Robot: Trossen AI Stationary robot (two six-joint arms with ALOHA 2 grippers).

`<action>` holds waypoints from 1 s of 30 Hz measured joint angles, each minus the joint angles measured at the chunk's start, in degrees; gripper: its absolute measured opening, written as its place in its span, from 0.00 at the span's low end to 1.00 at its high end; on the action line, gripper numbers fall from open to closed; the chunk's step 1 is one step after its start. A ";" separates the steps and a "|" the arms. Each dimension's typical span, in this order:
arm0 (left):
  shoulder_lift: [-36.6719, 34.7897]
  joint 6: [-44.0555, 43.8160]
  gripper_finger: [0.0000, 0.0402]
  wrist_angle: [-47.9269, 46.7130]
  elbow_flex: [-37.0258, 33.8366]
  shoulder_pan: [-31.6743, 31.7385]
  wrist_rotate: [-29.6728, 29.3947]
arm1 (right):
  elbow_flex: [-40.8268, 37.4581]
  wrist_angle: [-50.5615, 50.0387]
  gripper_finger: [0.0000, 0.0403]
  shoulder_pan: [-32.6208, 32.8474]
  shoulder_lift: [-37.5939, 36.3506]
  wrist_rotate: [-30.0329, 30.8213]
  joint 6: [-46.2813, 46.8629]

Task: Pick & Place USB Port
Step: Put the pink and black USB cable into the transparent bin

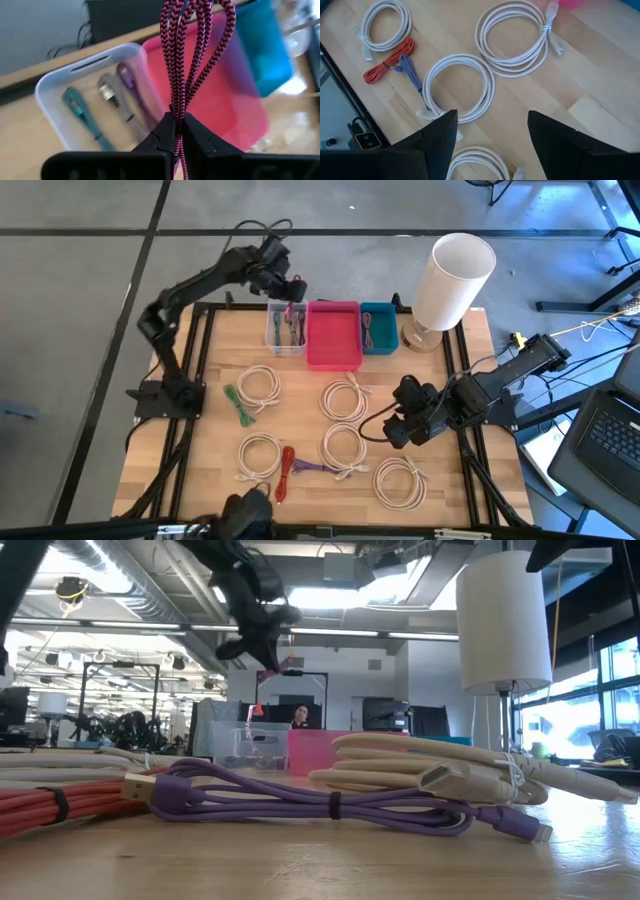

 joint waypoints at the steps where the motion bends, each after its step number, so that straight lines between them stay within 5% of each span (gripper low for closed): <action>1: 1.39 0.02 0.02 -1.25 1.12 0.21 0.04 | -0.01 0.00 0.61 0.00 0.00 -0.02 0.00; 16: 9.71 -5.23 0.02 -11.60 0.19 -0.02 0.42 | -0.01 -1.70 0.61 0.00 0.00 0.28 -0.20; 30: 9.79 -14.53 0.02 2.92 -11.10 -0.02 3.27 | -0.01 -1.91 0.61 0.00 0.00 0.46 -0.42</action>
